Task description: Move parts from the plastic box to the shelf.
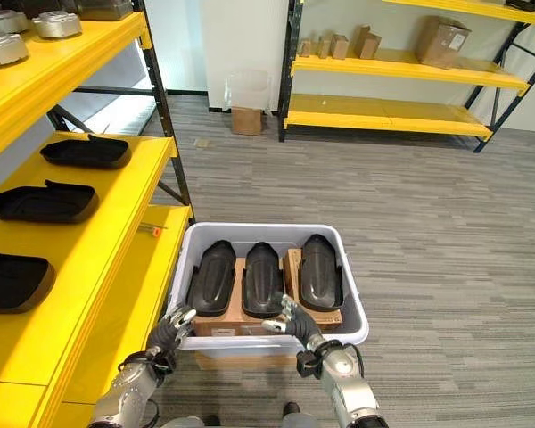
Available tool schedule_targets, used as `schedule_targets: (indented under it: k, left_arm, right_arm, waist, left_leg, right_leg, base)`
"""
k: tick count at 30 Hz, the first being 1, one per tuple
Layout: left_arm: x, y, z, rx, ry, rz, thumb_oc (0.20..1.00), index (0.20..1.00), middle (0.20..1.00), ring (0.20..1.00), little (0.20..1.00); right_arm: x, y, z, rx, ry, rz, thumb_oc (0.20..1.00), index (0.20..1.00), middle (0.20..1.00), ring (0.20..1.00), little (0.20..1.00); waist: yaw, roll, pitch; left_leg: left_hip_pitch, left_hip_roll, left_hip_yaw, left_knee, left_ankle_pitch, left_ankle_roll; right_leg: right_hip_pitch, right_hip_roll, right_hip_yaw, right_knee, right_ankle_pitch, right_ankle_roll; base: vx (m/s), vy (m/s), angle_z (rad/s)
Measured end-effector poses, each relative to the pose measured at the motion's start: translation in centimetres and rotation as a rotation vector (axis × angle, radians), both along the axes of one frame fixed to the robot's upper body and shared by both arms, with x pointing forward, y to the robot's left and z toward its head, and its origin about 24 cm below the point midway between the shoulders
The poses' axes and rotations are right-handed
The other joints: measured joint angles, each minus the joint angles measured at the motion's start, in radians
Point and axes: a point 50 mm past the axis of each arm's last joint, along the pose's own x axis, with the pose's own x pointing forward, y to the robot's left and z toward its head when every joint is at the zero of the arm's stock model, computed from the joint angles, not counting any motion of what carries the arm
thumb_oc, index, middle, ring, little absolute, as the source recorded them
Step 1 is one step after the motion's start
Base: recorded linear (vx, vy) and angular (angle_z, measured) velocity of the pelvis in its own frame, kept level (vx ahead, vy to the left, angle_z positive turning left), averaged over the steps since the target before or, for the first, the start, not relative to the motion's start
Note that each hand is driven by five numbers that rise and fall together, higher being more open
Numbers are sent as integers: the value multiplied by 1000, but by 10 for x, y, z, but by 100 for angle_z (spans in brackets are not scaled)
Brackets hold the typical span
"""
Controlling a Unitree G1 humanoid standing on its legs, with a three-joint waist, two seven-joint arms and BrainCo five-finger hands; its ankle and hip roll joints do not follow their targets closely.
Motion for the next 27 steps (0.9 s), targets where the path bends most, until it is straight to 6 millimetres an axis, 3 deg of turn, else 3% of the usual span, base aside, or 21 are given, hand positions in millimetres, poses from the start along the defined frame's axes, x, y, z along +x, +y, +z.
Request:
schedule_targets:
  k: [5, 8, 11, 14, 20, 23, 27]
  left_arm:
    - [13, -6, 37, -38, -176, -5, 1000, 1000, 1000, 1000, 1000]
    - [17, -10, 47, -67, -222, -6, 1000, 1000, 1000, 1000, 1000]
    - [33, -22, 75, -99, -340, -34, 1000, 1000, 1000, 1000, 1000]
    - [62, -35, 110, -105, -476, -68, 1000, 1000, 1000, 1000, 1000]
    - [92, -54, 156, -103, -634, -112, 1000, 1000, 1000, 1000, 1000]
    - [94, -54, 160, -91, -646, -104, 1000, 1000, 1000, 1000, 1000]
    - [100, -53, 175, -74, -693, -98, 1000, 1000, 1000, 1000, 1000]
  right_arm:
    - [19, -11, 51, -31, -224, 6, 1000, 1000, 1000, 1000, 1000]
    - [31, -19, 66, -59, -284, -34, 1000, 1000, 1000, 1000, 1000]
    - [56, -27, 76, -99, -324, -105, 1000, 1000, 1000, 1000, 1000]
    - [81, -23, 85, -122, -338, -133, 1000, 1000, 1000, 1000, 1000]
    - [118, -15, 100, -156, -338, -186, 1000, 1000, 1000, 1000, 1000]
    - [127, -22, 100, -184, -312, -248, 1000, 1000, 1000, 1000, 1000]
    - [144, -34, 127, -181, -362, -351, 1000, 1000, 1000, 1000, 1000]
  waist:
    - [-3, 4, -1]
    - [-4, 8, 1]
    - [-2, 7, 11]
    - [0, 7, 74]
    - [-9, 14, 212]
    - [-17, 15, 257]
    - [-27, 20, 327]
  left_leg:
    - [-14, 8, -1, -4, 10, -5]
    - [-19, 13, -1, -6, 13, -8]
    - [-69, 16, -3, -8, 38, -11]
    - [-132, 20, -9, 9, 62, -13]
    - [-255, 30, -18, 59, 84, -18]
    - [-277, 36, -20, 66, 91, -22]
    - [-320, 44, -17, 80, 95, -26]
  right_leg:
    - [2, 7, -5, -36, 23, -2]
    - [-1, 13, -5, -38, 26, -6]
    - [-53, 16, -4, -37, 45, -10]
    - [-110, 20, -6, -32, 73, -13]
    - [-222, 29, -4, -3, 103, -19]
    - [-246, 36, 1, 2, 112, -29]
    - [-289, 44, 5, 9, 123, -31]
  base:
    - [0, 0, 0]
    - [-35, -10, 0]
    - [-100, -21, 0]
    - [-148, -12, 4]
    - [-112, -5, 2]
    - [-105, -2, -4]
    - [-49, 2, -4]
